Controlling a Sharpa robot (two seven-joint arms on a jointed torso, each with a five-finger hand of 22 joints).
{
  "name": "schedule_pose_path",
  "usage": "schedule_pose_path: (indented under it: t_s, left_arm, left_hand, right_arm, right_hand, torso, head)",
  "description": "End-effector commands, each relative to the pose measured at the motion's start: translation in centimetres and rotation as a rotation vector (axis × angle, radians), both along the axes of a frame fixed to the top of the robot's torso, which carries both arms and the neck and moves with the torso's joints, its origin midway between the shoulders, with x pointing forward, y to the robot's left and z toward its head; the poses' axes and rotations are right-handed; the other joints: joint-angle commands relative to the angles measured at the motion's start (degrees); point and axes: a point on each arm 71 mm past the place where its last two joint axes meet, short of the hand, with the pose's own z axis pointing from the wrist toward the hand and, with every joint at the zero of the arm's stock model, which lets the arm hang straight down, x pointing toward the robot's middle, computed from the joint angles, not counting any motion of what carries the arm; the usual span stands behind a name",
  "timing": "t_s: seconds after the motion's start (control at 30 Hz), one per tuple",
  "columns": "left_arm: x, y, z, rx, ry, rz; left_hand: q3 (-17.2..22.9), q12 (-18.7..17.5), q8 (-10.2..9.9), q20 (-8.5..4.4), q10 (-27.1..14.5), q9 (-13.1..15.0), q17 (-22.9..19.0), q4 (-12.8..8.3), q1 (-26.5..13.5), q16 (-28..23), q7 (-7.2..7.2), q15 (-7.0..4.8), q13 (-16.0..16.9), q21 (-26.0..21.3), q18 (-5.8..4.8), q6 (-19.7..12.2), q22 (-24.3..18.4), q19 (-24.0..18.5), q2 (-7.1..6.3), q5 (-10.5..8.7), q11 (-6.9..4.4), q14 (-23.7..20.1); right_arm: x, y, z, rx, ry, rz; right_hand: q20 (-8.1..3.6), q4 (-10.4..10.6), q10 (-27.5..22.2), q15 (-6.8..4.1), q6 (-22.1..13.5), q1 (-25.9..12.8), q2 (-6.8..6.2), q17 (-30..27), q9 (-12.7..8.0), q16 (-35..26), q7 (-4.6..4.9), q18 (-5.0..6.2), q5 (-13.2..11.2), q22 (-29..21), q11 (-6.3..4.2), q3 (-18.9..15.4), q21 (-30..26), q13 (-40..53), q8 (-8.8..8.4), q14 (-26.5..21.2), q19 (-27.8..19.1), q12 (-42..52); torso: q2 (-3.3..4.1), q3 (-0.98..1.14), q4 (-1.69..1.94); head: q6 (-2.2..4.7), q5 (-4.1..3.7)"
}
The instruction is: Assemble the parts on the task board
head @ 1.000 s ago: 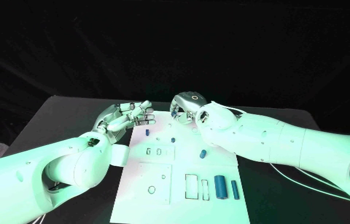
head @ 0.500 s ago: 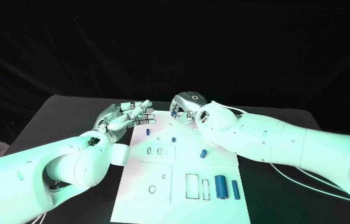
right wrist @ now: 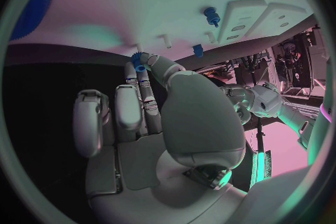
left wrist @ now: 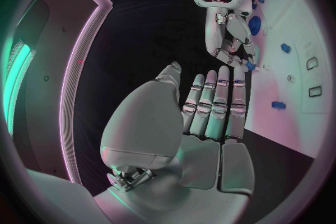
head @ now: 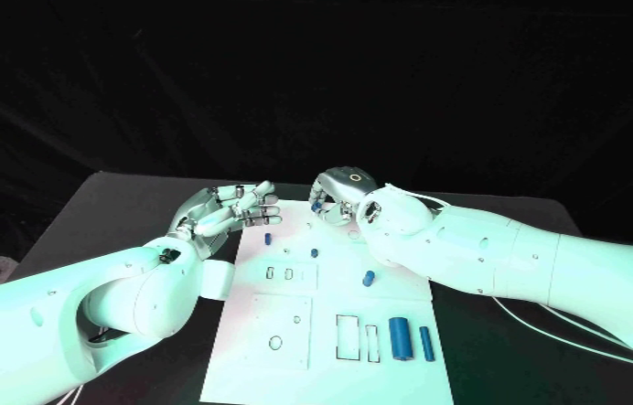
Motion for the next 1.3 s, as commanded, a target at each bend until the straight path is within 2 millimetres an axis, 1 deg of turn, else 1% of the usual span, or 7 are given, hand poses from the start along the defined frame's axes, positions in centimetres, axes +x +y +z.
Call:
schedule_pose_path:
  t_s: [0.03,0.2,0.33,0.77,1.3]
  left_arm:
    - [-0.02,-0.17,0.17,-0.009,-0.006,-0.017]
    - [-0.03,-0.17,0.17,-0.009,-0.005,-0.018]
    - [-0.03,-0.19,0.17,-0.009,-0.004,-0.019]
    - [0.00,-0.05,0.16,-0.007,-0.002,-0.017]
    - [0.02,0.01,0.16,-0.007,-0.002,-0.016]
  left_hand:
    - [-0.25,-0.20,-0.17,0.09,0.04,-0.09,0.09,-0.23,0.49,-0.31,0.07,0.04,-0.09,0.37,0.64,0.24,0.05,0.28,-0.11,-0.23,0.18,-0.02]
    - [-0.25,-0.20,-0.17,0.09,0.04,-0.09,0.09,-0.23,0.49,-0.31,0.07,0.04,-0.09,0.37,0.64,0.24,0.05,0.28,-0.11,-0.23,0.18,-0.02]
    - [-0.25,-0.25,-0.20,0.09,0.03,-0.09,0.10,-0.24,0.52,-0.35,0.07,0.05,-0.09,0.39,0.63,0.24,0.05,0.25,-0.09,-0.24,0.18,-0.02]
    - [-0.25,-0.31,-0.24,0.09,0.00,-0.09,0.10,-0.24,0.54,-0.40,0.08,0.06,-0.10,0.40,0.63,0.22,0.06,0.22,-0.08,-0.24,0.20,-0.05]
    - [-0.25,-0.31,-0.24,0.09,0.00,-0.09,0.10,-0.24,0.54,-0.40,0.08,0.06,-0.10,0.40,0.63,0.22,0.06,0.22,-0.08,-0.24,0.20,-0.05]
  right_arm:
    - [-0.08,0.00,-0.68,-0.030,0.026,0.000]
    - [-0.06,0.03,-0.67,-0.029,0.024,-0.001]
    - [-0.13,0.08,-0.65,-0.027,0.023,0.003]
    - [-0.20,-0.06,-0.60,-0.023,0.018,0.003]
    - [-0.34,-0.17,-0.49,-0.016,0.008,0.004]
  right_hand:
    - [0.21,0.12,0.02,0.39,-0.48,-0.44,-0.02,0.07,0.10,0.29,0.13,-1.15,0.14,2.60,-0.66,0.32,0.32,1.76,-0.44,1.73,0.14,0.12]
    - [0.36,0.27,-0.66,0.57,-0.98,-0.68,-0.18,0.01,0.16,0.38,0.33,-1.14,0.08,2.63,-0.43,0.47,0.32,1.62,-0.77,1.64,0.07,-0.34]
    - [0.36,0.28,-0.67,0.57,-0.99,-0.69,-0.18,0.01,0.16,0.38,0.33,-1.14,0.08,2.63,-0.42,0.47,0.32,1.62,-0.77,1.64,0.07,-0.34]
    - [0.39,0.30,-0.73,0.60,-1.02,-0.72,-0.20,0.09,0.19,0.46,0.36,-1.16,0.07,2.72,-0.39,0.49,0.37,1.61,-0.80,1.64,0.11,-0.39]
    - [0.42,0.35,-0.76,0.63,-1.01,-0.81,-0.26,0.18,0.23,0.56,0.37,-1.20,0.03,2.92,-0.36,0.48,0.48,1.60,-0.80,1.64,0.23,-0.43]
  torso:
    - [0.02,-0.03,0.03]
    - [0.05,-0.05,0.01]
    - [0.05,-0.03,0.07]
    - [0.08,-0.03,0.03]
    - [0.12,-0.04,0.08]
  head:
    - [0.03,-0.01]
    - [0.08,-0.03]
    - [0.03,-0.07]
    - [0.03,0.08]
    - [0.08,0.12]
